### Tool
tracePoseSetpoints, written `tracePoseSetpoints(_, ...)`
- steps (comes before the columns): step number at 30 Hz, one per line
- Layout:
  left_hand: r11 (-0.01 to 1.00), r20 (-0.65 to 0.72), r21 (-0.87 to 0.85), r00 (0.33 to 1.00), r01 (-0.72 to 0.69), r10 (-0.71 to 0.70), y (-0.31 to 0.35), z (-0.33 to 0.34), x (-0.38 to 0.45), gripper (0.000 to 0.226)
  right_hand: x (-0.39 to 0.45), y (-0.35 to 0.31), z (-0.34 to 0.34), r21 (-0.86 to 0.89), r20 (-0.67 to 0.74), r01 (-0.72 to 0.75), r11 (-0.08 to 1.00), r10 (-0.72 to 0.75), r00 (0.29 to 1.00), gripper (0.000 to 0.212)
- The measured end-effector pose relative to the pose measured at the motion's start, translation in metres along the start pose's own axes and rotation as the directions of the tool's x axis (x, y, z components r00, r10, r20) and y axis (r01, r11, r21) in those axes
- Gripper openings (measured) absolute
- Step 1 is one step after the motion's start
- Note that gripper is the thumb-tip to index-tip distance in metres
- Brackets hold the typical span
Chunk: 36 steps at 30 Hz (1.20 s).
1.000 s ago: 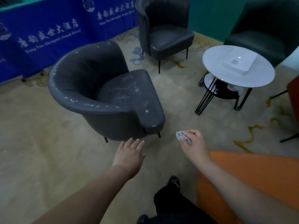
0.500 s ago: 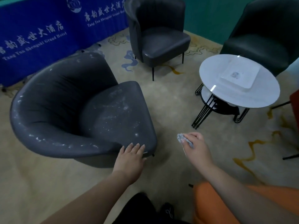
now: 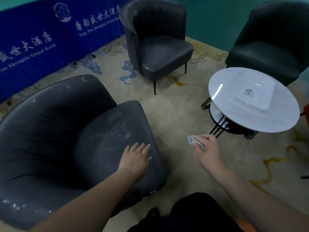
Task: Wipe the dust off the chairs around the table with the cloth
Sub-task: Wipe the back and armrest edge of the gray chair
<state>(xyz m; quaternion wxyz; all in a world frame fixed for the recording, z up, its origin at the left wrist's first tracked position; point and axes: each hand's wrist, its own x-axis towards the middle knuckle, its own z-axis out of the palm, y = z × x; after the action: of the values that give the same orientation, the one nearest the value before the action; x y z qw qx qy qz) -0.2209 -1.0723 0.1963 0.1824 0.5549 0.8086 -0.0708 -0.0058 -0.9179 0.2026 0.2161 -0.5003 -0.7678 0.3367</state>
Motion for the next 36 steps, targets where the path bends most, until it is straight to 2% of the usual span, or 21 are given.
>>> tracePoseSetpoints(7,0.995,-0.014,-0.041,0.996,0.088,-0.089,-0.008,-0.018,0.081,0.057,0.106,0.002,0.005,-0.018,0.082,0.029,0.999,-0.027,0.996,0.027)
tracePoseSetpoints(12,0.967,-0.026,-0.11,0.972,0.23,-0.234,0.003,-0.037,0.146,0.056,0.214,0.008,0.002,0.003,0.204,0.108,0.994,-0.107,0.973,0.028)
tracePoseSetpoints(16,0.917,0.015,-0.176,0.932,0.358,-0.361,0.018,-0.051,0.182,0.056,0.292,0.004,0.001,-0.028,0.304,0.215,0.976,-0.196,0.932,0.027)
tracePoseSetpoints(21,0.797,0.06,-0.265,0.834,0.543,-0.548,0.024,-0.059,0.192,0.056,0.358,-0.01,0.026,-0.037,0.436,0.392,0.919,-0.338,0.834,0.025)
tracePoseSetpoints(25,0.679,0.113,-0.285,0.727,0.676,-0.677,0.017,-0.053,0.172,0.056,0.373,-0.04,0.071,0.006,0.527,0.458,0.889,-0.392,0.754,0.025)
tracePoseSetpoints(30,0.506,0.194,-0.318,0.577,0.802,-0.793,-0.011,-0.044,0.152,0.057,0.371,-0.089,0.122,0.16,0.672,0.541,0.825,-0.493,0.553,0.023)
tracePoseSetpoints(32,0.457,0.212,-0.326,0.535,0.828,-0.818,-0.024,-0.04,0.151,0.057,0.374,-0.107,0.139,0.182,0.71,0.557,0.811,-0.5,0.496,0.025)
tracePoseSetpoints(34,0.442,0.221,-0.33,0.524,0.834,-0.823,-0.033,-0.038,0.152,0.057,0.379,-0.118,0.144,0.183,0.715,0.564,0.806,-0.502,0.486,0.026)
tracePoseSetpoints(36,0.374,0.224,-0.366,0.47,0.852,-0.854,-0.054,-0.032,0.155,0.057,0.39,-0.137,0.168,0.181,0.732,0.574,0.798,-0.5,0.463,0.026)
